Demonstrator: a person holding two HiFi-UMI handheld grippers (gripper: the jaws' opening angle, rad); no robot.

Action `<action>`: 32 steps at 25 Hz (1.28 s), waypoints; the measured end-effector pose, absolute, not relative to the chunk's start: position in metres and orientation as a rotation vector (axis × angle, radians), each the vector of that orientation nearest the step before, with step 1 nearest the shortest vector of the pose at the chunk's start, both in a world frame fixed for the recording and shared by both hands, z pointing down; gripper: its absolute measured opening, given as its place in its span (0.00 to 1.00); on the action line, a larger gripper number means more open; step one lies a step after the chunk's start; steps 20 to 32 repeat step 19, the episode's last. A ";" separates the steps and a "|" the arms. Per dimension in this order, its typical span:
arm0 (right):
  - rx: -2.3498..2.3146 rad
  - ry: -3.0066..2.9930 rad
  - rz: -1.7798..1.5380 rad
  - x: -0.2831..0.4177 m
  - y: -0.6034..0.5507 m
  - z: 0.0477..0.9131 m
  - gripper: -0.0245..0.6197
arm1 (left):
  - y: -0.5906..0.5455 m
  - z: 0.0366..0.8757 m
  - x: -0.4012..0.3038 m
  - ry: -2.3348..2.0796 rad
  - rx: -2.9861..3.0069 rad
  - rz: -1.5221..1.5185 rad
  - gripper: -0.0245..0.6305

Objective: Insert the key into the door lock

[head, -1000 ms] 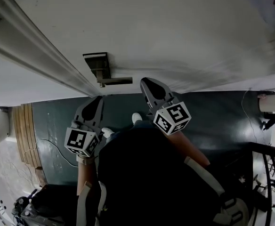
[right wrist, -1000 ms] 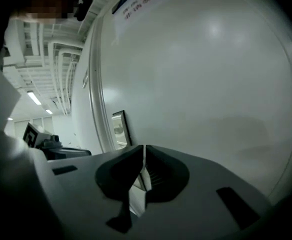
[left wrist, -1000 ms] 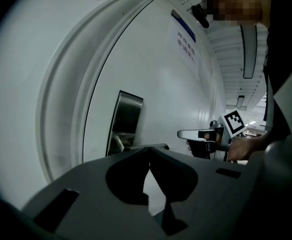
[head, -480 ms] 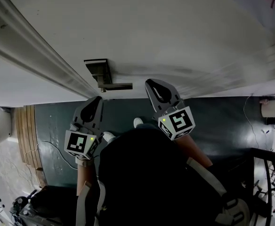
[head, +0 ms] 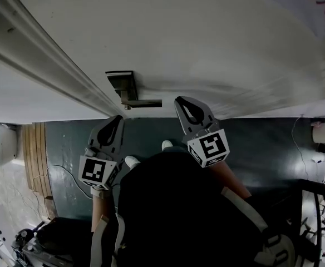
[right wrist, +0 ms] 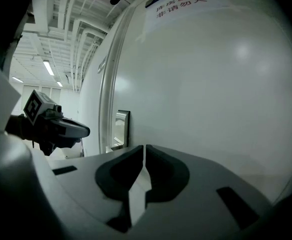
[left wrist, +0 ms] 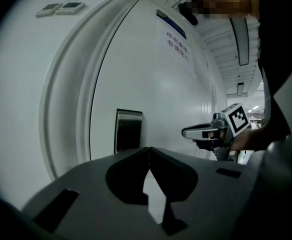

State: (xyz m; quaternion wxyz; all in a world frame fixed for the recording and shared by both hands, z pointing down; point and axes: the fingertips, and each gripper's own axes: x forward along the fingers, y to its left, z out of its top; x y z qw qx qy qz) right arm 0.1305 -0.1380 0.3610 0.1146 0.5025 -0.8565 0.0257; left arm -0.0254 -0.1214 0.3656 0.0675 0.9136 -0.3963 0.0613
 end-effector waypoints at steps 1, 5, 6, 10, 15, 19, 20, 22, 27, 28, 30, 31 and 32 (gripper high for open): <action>1.474 -2.513 0.078 0.130 -0.138 0.362 0.08 | -0.121 0.366 -0.026 -1.196 2.748 0.187 0.05; 1.481 -2.519 0.079 0.128 -0.140 0.360 0.08 | -0.122 0.367 -0.029 -1.200 2.756 0.184 0.05; 1.485 -2.521 0.080 0.128 -0.140 0.360 0.08 | -0.122 0.367 -0.029 -1.198 2.763 0.185 0.05; 1.489 -2.522 0.080 0.127 -0.141 0.361 0.08 | -0.123 0.368 -0.031 -1.203 2.744 0.188 0.05; 1.479 -2.522 0.092 0.126 -0.139 0.366 0.08 | -0.126 0.372 -0.034 -1.227 2.742 0.169 0.05; 1.477 -2.520 0.101 0.127 -0.139 0.369 0.08 | -0.126 0.375 -0.032 -1.226 2.729 0.161 0.05; 1.477 -2.520 0.101 0.127 -0.139 0.369 0.08 | -0.126 0.375 -0.032 -1.226 2.729 0.161 0.05; 1.477 -2.520 0.101 0.127 -0.139 0.369 0.08 | -0.126 0.375 -0.032 -1.226 2.729 0.161 0.05; 1.477 -2.520 0.101 0.127 -0.139 0.369 0.08 | -0.126 0.375 -0.032 -1.226 2.729 0.161 0.05; 1.477 -2.520 0.101 0.127 -0.139 0.369 0.08 | -0.126 0.375 -0.032 -1.226 2.729 0.161 0.05; 1.477 -2.520 0.101 0.127 -0.139 0.369 0.08 | -0.126 0.375 -0.032 -1.226 2.729 0.161 0.05; 1.477 -2.520 0.101 0.127 -0.139 0.369 0.08 | -0.126 0.375 -0.032 -1.226 2.729 0.161 0.05; 1.477 -2.520 0.101 0.127 -0.139 0.369 0.08 | -0.126 0.375 -0.032 -1.226 2.729 0.161 0.05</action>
